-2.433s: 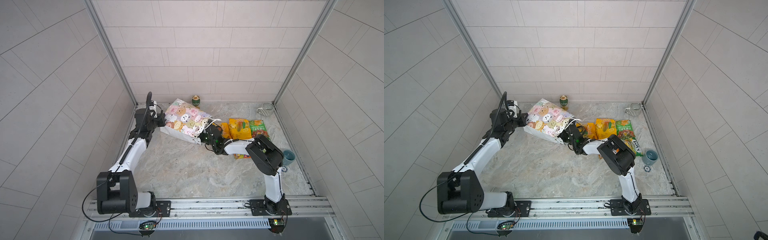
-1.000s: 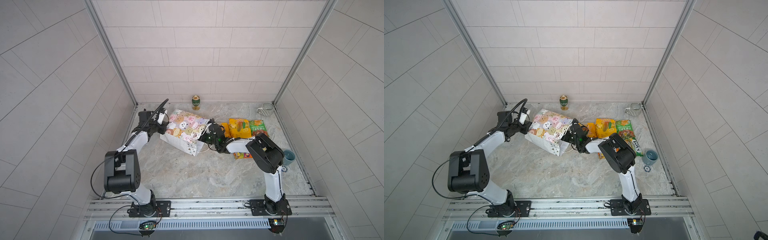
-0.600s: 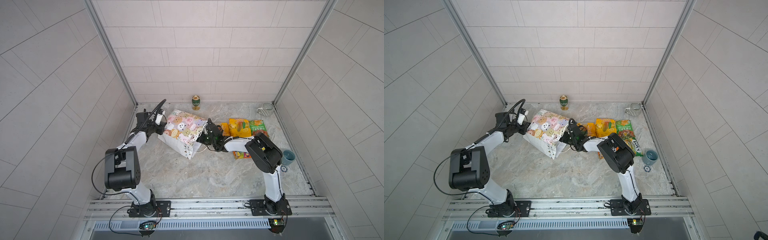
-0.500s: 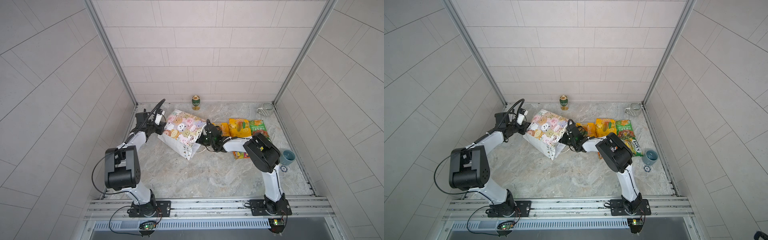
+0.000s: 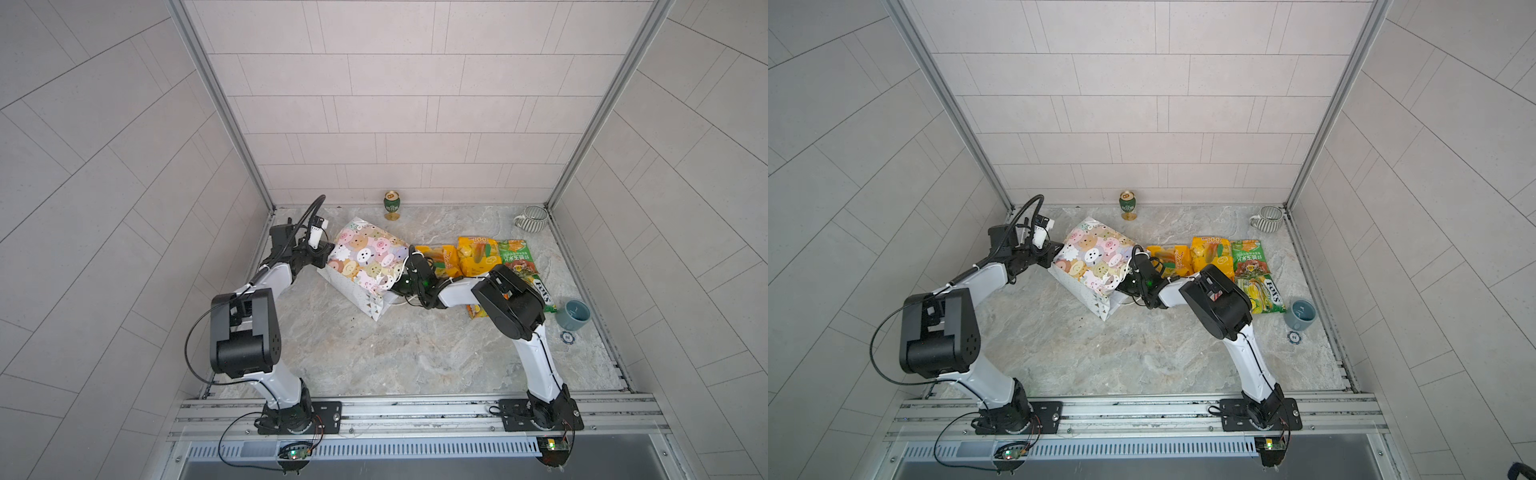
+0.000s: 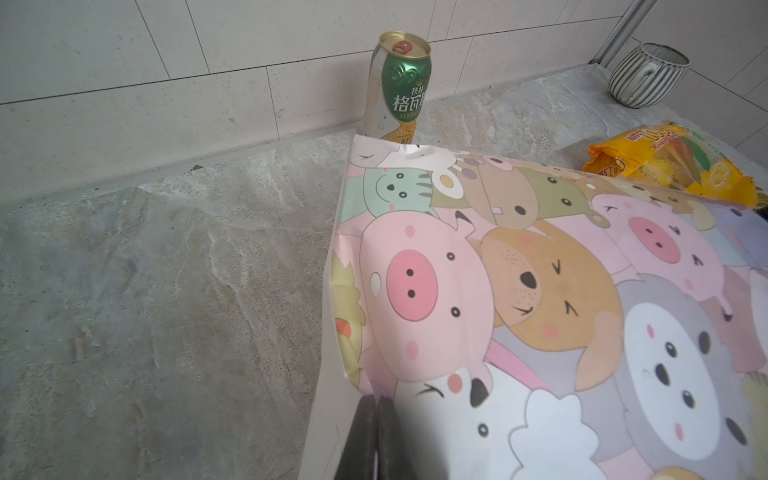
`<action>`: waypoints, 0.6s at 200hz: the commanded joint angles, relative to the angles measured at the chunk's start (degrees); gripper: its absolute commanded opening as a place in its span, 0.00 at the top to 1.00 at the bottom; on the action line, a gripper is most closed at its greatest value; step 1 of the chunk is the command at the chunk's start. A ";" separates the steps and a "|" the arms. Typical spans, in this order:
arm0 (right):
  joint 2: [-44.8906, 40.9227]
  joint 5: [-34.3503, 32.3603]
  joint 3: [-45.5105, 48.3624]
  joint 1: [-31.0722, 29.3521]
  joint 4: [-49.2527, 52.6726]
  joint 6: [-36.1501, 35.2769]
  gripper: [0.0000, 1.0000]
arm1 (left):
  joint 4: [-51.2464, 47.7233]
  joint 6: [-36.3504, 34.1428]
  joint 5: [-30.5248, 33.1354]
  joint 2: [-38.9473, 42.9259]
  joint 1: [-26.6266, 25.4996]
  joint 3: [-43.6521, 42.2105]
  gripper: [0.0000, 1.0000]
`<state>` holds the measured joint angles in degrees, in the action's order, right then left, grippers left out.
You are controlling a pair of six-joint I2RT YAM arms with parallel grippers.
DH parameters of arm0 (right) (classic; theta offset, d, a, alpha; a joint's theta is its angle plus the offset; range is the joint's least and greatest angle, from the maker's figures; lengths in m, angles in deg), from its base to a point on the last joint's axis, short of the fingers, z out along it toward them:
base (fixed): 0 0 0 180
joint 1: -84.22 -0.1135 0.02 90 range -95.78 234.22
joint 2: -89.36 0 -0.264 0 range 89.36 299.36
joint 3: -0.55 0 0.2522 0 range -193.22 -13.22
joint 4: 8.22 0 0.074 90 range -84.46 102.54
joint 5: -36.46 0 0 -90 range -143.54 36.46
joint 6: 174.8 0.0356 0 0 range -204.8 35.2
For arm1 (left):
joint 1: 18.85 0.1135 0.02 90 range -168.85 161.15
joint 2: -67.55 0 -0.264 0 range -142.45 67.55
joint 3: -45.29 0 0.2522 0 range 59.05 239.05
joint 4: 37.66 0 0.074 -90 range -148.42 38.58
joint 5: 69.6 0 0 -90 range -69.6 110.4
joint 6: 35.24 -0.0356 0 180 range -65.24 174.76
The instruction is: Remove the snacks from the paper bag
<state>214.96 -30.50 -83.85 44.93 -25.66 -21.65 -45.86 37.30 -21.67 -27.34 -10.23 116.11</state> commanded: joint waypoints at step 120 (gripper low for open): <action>-4.44 -7.84 0.22 -1.72 -0.62 -2.04 1.00 | 6.60 9.04 -0.34 -0.49 2.83 -1.73 1.00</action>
<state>216.66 -37.56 -85.94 43.00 -26.36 -21.19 -42.76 41.63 -20.92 -27.36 -8.76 115.17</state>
